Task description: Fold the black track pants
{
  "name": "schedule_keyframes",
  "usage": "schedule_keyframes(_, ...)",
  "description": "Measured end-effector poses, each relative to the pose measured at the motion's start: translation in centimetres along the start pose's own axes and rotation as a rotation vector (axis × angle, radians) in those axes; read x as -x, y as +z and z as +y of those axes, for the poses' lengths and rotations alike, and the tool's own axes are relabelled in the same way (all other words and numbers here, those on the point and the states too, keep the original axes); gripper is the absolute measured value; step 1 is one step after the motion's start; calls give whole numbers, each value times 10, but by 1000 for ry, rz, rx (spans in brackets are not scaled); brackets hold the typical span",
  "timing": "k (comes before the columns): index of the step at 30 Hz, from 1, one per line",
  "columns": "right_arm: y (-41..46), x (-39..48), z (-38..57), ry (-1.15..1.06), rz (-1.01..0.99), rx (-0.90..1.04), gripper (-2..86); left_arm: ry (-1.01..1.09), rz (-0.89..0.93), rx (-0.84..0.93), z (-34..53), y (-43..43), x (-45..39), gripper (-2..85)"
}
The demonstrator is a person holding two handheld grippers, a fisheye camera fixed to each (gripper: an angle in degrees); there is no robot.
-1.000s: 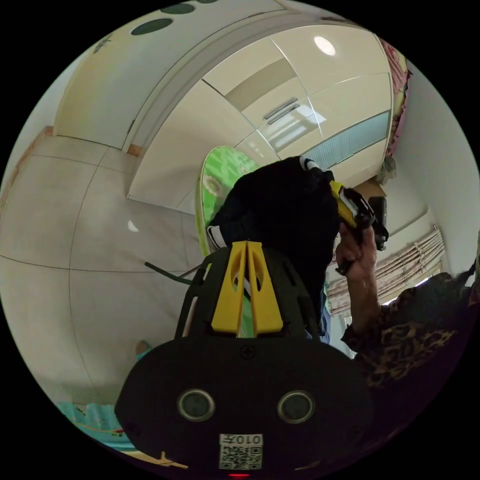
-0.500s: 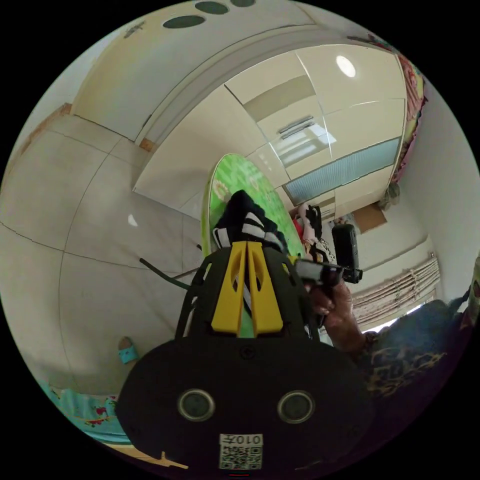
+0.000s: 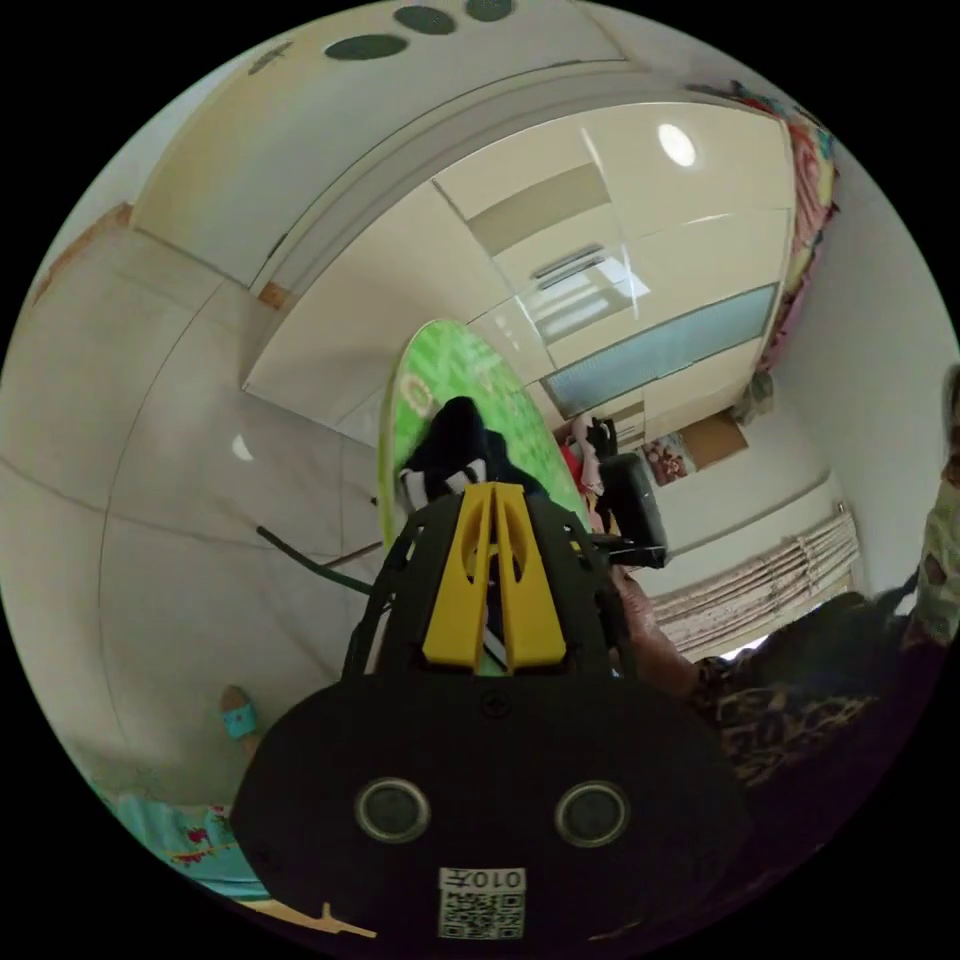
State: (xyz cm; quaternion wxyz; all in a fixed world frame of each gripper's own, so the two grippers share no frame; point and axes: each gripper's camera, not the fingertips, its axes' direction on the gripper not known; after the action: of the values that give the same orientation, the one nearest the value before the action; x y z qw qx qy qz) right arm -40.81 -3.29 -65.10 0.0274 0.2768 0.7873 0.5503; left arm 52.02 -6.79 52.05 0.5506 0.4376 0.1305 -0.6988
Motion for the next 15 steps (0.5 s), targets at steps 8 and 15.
schedule_keyframes(8,-50,9,16,-14,-120,-43,46,141,-184,206,-22,75,-24,-3)
schedule_keyframes(15,-206,-45,162,258,72,-384,33,190,-256,221,-29,103,-42,-4)
